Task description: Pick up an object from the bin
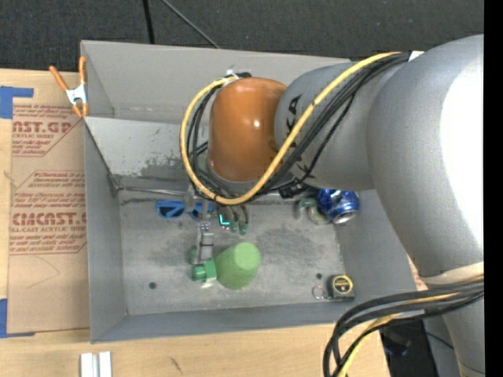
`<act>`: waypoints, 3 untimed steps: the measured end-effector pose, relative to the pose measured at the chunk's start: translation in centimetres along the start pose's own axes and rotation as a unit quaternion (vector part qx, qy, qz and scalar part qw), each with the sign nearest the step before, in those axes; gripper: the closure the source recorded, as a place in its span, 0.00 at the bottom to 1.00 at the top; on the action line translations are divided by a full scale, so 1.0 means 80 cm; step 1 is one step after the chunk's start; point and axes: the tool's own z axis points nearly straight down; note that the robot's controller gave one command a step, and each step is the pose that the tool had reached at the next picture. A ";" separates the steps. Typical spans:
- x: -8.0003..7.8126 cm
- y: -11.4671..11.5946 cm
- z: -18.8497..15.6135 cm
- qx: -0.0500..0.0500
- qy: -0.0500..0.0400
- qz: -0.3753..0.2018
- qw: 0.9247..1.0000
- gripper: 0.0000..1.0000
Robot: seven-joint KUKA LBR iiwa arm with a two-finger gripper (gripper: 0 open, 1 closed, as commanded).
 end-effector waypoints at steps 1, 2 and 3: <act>-0.021 0.024 -0.006 0.000 -0.005 -0.116 0.993 0.00; 0.041 -0.039 0.055 0.002 0.002 -0.111 0.994 0.00; 0.079 -0.040 0.079 0.000 -0.001 -0.087 0.996 0.00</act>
Offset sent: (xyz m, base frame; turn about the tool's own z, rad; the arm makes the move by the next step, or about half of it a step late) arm 0.0162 0.0180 0.0050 -0.2300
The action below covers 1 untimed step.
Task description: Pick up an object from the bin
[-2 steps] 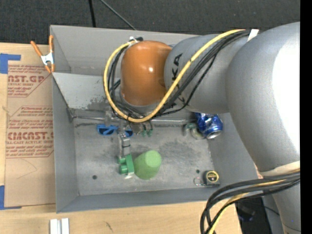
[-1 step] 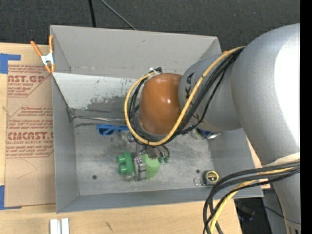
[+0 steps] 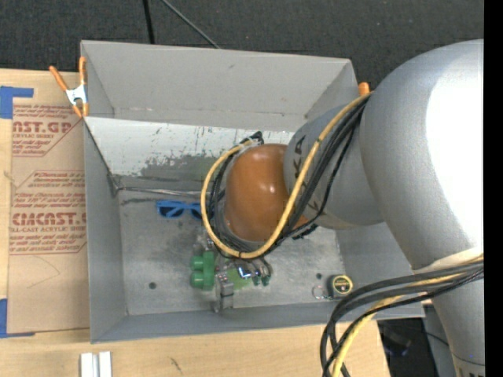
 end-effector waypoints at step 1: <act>-0.003 0.000 -0.002 0.000 -0.003 0.000 1.000 1.00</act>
Offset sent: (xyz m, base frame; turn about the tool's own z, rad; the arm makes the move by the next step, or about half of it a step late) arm 0.0000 0.0000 0.0000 0.0000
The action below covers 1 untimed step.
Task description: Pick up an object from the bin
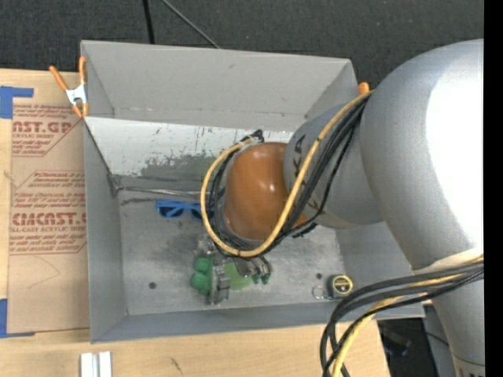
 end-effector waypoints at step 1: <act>-0.026 0.086 -0.247 0.000 -0.005 -0.013 1.000 1.00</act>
Offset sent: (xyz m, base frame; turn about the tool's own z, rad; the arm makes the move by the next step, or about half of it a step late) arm 0.0066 0.0689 0.1928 -0.0232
